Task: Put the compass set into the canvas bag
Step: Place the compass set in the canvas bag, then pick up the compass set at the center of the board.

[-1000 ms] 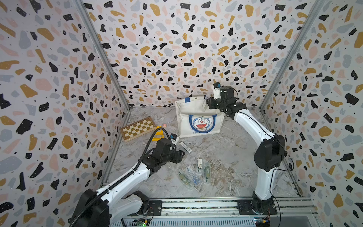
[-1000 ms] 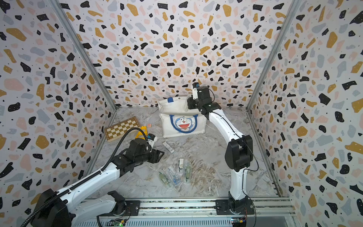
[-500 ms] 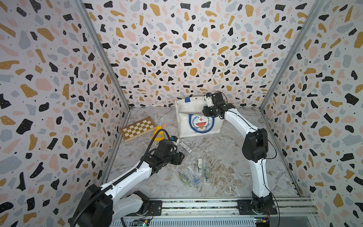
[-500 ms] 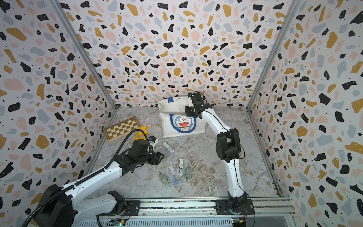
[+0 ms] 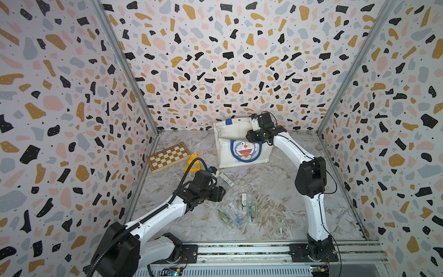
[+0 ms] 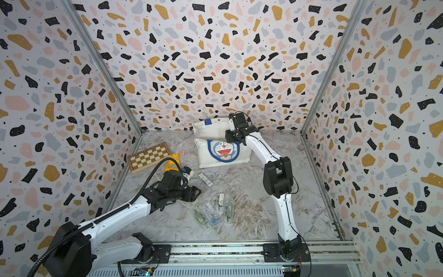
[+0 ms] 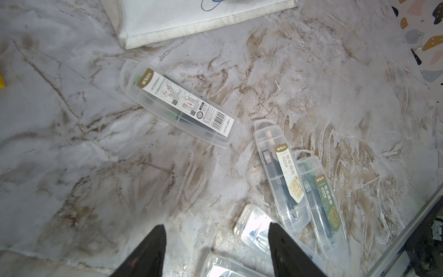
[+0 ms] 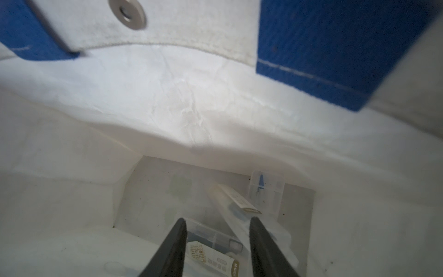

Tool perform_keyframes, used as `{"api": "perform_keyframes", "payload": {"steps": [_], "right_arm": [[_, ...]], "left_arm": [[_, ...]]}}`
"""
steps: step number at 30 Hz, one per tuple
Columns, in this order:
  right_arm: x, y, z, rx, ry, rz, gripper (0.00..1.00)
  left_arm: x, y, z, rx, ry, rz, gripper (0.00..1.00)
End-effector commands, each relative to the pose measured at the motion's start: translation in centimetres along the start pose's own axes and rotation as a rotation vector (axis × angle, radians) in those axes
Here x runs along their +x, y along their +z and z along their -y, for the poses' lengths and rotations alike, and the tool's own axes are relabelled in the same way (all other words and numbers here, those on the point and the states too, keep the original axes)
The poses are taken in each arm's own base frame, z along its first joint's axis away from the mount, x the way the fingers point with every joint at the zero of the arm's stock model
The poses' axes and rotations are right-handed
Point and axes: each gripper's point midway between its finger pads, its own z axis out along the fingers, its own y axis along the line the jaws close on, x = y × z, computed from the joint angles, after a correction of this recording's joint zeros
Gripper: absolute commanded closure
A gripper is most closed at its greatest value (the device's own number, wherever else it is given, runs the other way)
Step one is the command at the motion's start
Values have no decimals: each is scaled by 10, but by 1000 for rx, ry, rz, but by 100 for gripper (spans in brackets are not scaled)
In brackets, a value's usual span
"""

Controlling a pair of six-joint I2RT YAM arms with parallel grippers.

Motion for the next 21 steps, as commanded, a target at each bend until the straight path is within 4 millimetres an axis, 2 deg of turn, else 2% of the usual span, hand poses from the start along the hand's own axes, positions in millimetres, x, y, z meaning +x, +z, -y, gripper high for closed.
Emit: {"api": "perform_keyframes", "payload": {"steps": [1, 4, 8, 12, 14, 17, 20, 21], "right_arm": [[-45, -50, -16, -27, -28, 112, 52], [-66, -77, -27, -54, -37, 164, 50], [-88, -126, -41, -98, -45, 250, 49], [-80, -166, -46, -112, -37, 313, 47], [-64, -181, -45, -111, -13, 349, 46], [-25, -201, -40, -110, 31, 401, 44], [24, -207, -31, -87, 72, 427, 42], [47, -203, -25, -77, 91, 421, 42]], "left_arm": [[-10, -2, -1, -13, -26, 15, 31], [-12, -2, -7, -51, -52, 23, 31], [-15, -3, -8, -58, -68, 32, 30], [-16, 1, -9, -68, -93, 21, 30], [-15, 4, -11, -72, -117, 20, 29], [-13, 8, -10, -65, -143, 14, 27], [-13, 12, -12, -84, -163, -10, 28], [-14, 13, -13, -97, -166, -22, 29]]}}
